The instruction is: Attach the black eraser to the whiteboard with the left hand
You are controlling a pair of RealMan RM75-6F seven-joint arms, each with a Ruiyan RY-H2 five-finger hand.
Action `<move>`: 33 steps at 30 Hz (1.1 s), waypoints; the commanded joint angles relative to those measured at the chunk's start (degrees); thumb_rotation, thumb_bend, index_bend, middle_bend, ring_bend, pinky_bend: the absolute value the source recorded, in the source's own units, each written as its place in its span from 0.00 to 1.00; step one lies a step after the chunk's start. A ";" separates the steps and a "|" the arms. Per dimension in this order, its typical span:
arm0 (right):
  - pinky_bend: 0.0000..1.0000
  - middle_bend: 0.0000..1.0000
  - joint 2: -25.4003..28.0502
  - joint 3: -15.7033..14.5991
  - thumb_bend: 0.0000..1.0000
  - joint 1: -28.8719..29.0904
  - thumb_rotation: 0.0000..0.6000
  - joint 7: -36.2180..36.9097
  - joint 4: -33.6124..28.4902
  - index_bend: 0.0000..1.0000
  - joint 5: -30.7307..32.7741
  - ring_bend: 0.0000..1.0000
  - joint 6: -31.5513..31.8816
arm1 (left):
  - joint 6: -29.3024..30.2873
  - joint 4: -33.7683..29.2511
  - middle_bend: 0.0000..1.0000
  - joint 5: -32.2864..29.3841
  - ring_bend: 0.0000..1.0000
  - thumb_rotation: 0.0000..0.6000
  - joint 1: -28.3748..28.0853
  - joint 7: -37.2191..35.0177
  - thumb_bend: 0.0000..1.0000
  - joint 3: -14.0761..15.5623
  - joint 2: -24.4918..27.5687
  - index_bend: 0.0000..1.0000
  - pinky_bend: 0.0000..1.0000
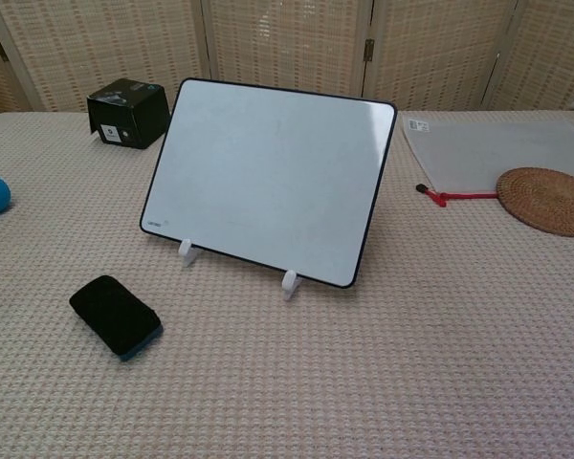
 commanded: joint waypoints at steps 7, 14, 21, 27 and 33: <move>0.00 0.00 0.31 -0.04 0.32 1.18 1.00 -1.43 -0.74 0.00 1.54 0.00 -3.50 | -10.85 -6.91 1.00 -1.07 0.88 1.00 -6.56 5.49 0.32 -0.04 1.46 0.31 1.00; 0.00 0.00 0.64 -0.11 0.32 1.82 1.00 -0.56 -1.10 0.00 1.64 0.00 -4.78 | -17.39 -9.21 1.00 -6.54 0.88 1.00 -9.99 13.72 0.32 -1.86 -0.58 0.32 1.00; 0.00 0.00 0.46 -0.14 0.32 2.45 1.00 0.48 -0.33 0.00 1.54 0.00 -5.73 | -21.69 -11.44 1.00 -13.56 0.86 1.00 -12.94 21.29 0.27 -3.73 -1.95 0.25 1.00; 0.00 0.00 0.14 -0.20 0.32 2.77 1.00 -0.11 -0.38 0.00 1.89 0.00 -6.45 | -24.24 -11.51 1.00 -18.26 0.86 1.00 -15.25 27.76 0.26 -4.14 -4.61 0.26 1.00; 0.00 0.00 0.10 -0.23 0.32 2.84 1.00 -0.32 -0.46 0.00 2.14 0.00 -6.65 | -25.43 -11.50 1.00 -20.36 0.86 1.00 -17.12 30.16 0.26 -4.10 -7.47 0.29 1.00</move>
